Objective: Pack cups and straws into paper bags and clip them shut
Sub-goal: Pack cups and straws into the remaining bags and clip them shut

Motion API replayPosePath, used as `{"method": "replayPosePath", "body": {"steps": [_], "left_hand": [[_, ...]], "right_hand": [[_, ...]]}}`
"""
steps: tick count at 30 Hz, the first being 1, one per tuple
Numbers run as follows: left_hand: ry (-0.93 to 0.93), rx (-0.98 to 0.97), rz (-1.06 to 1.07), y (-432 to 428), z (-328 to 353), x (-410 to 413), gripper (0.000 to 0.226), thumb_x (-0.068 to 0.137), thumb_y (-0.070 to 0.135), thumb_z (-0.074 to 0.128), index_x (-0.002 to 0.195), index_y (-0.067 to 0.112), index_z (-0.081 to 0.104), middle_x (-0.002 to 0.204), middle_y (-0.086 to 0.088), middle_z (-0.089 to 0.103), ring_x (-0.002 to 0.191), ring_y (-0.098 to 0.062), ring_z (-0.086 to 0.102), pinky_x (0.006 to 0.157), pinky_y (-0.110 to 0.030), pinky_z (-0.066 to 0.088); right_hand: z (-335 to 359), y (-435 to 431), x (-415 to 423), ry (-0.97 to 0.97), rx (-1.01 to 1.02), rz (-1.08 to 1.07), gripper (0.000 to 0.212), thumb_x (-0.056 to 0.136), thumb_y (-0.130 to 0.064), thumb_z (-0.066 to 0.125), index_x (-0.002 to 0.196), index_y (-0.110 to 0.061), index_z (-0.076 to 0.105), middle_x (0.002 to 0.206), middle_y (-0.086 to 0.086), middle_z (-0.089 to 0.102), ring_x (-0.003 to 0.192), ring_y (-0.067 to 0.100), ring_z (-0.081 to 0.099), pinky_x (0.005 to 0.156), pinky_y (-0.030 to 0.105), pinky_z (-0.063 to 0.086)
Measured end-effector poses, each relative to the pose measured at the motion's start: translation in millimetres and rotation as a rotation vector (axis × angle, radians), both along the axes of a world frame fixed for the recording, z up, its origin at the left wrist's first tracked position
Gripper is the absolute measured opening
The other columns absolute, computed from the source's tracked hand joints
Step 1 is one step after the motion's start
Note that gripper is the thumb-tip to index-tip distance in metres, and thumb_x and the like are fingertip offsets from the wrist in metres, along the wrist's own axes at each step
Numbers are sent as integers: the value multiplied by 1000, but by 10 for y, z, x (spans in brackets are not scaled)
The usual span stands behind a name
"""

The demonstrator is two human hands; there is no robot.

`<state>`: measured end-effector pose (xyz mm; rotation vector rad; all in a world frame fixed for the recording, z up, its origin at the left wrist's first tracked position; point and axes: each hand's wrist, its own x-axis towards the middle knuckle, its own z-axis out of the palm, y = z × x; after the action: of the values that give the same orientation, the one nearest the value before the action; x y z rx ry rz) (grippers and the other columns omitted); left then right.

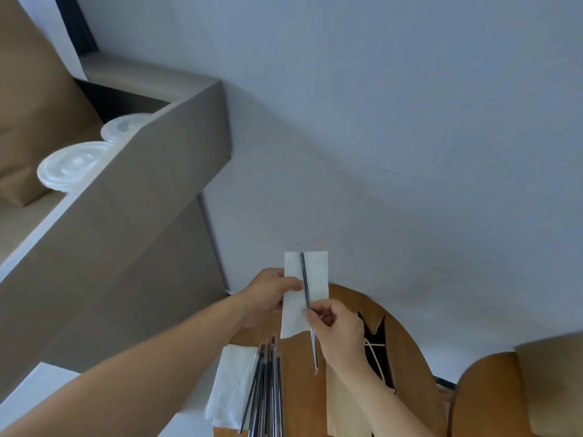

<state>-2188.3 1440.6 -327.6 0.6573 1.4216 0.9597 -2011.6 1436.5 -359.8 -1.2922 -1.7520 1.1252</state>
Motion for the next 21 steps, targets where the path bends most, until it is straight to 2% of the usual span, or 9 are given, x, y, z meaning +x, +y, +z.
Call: {"method": "replayPosePath", "body": {"steps": [4, 6, 8, 10, 13, 17, 21], "left_hand": [[32, 41, -18, 39, 91, 179, 18, 90, 19, 69, 106, 9, 69, 96, -5, 77, 88, -22, 74, 71, -30, 59], [66, 63, -21, 44, 136, 259, 18, 90, 22, 70, 105, 11, 70, 95, -3, 77, 86, -19, 74, 67, -27, 57], [98, 82, -26, 61, 171, 313, 19, 91, 22, 70, 107, 12, 70, 100, -3, 76, 90, -20, 73, 75, -32, 59], [120, 92, -54, 80, 231, 341, 23, 91, 24, 70, 110, 13, 69, 104, -3, 75, 95, -21, 72, 84, -37, 59], [108, 91, -131, 109, 351, 365, 25, 90, 26, 71, 111, 13, 69, 103, -2, 76, 95, -20, 73, 82, -36, 58], [73, 88, -235, 139, 470, 407, 27, 93, 23, 67, 115, 8, 67, 108, -8, 75, 99, -24, 72, 86, -39, 58], [77, 74, -285, 144, 511, 497, 26, 94, 24, 66, 115, 9, 67, 109, -7, 74, 100, -24, 72, 87, -39, 58]], "right_hand": [[63, 35, 80, 19, 4, -31, 16, 86, -26, 75, 84, -39, 64, 75, -18, 68, 76, -1, 65, 63, 11, 50], [91, 46, 146, 5, 21, -37, 12, 86, -27, 75, 84, -34, 66, 75, -15, 68, 73, 0, 64, 62, 13, 51], [141, 80, 235, -29, 33, -78, 12, 83, -33, 77, 84, -33, 65, 76, -14, 68, 72, 3, 64, 62, 17, 52], [216, 155, 339, -4, 1, -157, 24, 79, -38, 80, 92, -35, 60, 83, -14, 67, 77, 3, 64, 65, 17, 52], [344, 283, 445, 155, -217, -131, 39, 76, -29, 84, 107, -32, 60, 96, -14, 70, 90, 2, 66, 74, 21, 55], [408, 338, 502, 191, -340, 11, 29, 77, -18, 83, 101, -22, 69, 94, -8, 75, 88, 11, 71, 73, 26, 58], [431, 335, 574, 209, -391, 97, 28, 79, -20, 83, 104, -15, 72, 98, -2, 76, 91, 16, 72, 78, 33, 59]]}}
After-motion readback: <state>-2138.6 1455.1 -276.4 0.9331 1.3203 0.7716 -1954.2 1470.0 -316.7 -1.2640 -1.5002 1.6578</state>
